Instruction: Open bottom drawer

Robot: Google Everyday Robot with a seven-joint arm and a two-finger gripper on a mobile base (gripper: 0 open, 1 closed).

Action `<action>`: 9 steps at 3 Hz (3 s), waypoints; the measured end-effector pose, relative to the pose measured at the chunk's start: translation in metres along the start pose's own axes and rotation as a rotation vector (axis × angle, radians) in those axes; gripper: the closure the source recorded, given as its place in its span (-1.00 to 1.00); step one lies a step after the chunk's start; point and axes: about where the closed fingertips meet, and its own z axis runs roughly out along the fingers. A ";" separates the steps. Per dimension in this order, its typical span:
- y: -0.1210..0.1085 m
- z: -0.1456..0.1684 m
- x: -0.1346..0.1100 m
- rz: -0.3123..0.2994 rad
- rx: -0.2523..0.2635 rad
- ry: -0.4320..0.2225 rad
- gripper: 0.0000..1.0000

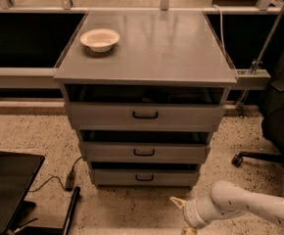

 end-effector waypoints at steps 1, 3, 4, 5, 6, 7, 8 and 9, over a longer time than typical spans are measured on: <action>-0.034 0.005 0.004 -0.027 0.019 -0.041 -1.00; -0.052 0.000 0.007 -0.034 0.043 -0.038 -1.00; -0.064 -0.004 0.008 -0.038 0.058 -0.037 -1.00; -0.086 -0.010 0.023 -0.028 0.104 -0.072 -1.00; -0.106 -0.016 0.033 -0.024 0.143 -0.092 -1.00; -0.127 -0.022 0.043 -0.020 0.185 -0.114 -1.00; -0.127 -0.022 0.044 -0.020 0.185 -0.114 -1.00; -0.140 0.005 0.068 0.007 0.185 -0.084 -1.00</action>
Offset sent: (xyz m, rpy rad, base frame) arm 0.0501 -0.0034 -0.0091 0.0550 -0.0501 0.0076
